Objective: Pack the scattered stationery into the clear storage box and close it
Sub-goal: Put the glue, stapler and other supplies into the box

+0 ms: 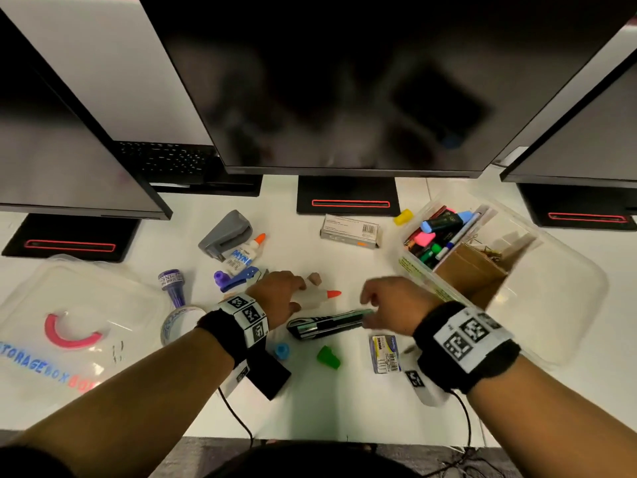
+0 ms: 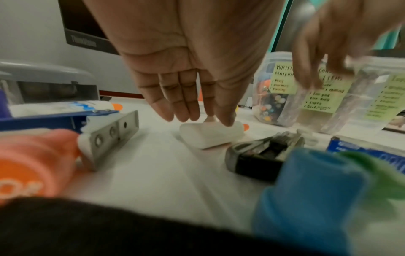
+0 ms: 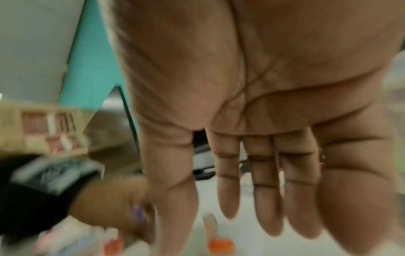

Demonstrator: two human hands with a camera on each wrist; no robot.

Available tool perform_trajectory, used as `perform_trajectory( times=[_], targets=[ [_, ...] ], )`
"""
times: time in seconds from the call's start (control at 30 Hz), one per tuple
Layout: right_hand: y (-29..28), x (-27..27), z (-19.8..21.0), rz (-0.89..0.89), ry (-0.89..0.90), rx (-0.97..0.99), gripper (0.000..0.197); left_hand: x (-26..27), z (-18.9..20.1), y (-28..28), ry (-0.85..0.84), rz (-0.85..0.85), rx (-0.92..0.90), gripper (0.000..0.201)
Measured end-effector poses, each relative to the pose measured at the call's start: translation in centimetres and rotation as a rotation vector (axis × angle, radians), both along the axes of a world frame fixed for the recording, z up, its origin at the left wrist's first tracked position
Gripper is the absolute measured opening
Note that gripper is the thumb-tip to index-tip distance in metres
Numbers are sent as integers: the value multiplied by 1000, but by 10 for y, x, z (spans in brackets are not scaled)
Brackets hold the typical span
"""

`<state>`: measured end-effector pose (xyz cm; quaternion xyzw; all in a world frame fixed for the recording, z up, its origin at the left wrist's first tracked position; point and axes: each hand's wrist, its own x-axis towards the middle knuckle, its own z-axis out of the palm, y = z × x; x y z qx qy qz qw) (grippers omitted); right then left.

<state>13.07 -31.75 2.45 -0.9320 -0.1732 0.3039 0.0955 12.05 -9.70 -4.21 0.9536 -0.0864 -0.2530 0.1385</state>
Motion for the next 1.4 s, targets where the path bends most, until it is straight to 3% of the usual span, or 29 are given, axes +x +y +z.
perform_trajectory(
  times=[0.1, 0.17, 0.23, 0.3, 0.4, 0.57, 0.8, 0.93, 1.07, 1.2, 1.3, 1.4],
  targets=[
    [-14, -11, -20, 59, 111, -299, 66, -9, 2, 14, -4, -57, 22, 30],
    [-21, -15, -31, 27, 173, -360, 83, -15, 6, 26, 33, -91, 41, 31],
    [-20, -20, -41, 2, 192, -351, 89, -20, 11, 38, 98, -105, 49, 38],
    [-13, -24, -49, -19, 153, -302, 81, -24, 15, 47, 198, -133, 56, 50],
    [1, -21, -54, -16, 87, -203, 54, -32, 14, 54, 298, -288, 161, 67],
    [26, -7, -59, 1, 52, -153, 35, -38, 1, 52, 234, -422, 251, 65],
    [42, -6, -56, 39, -135, -82, 28, -25, -5, 39, 112, -342, 186, 59],
    [47, -19, -51, 214, 54, 3, 30, -21, -6, 37, 57, -263, 117, 55],
    [49, -31, -63, 400, 81, -120, 33, -20, -2, 49, -63, -92, 45, 37],
    [48, -27, -66, 280, 106, -26, 30, -9, 3, 67, -101, 33, 136, 25],
    [52, -21, -56, 117, 95, 111, 16, -11, 4, 78, -9, 97, 197, 33],
    [62, -14, -54, 75, 17, 234, 19, -17, 2, 82, 29, 119, 151, 40]
  ],
)
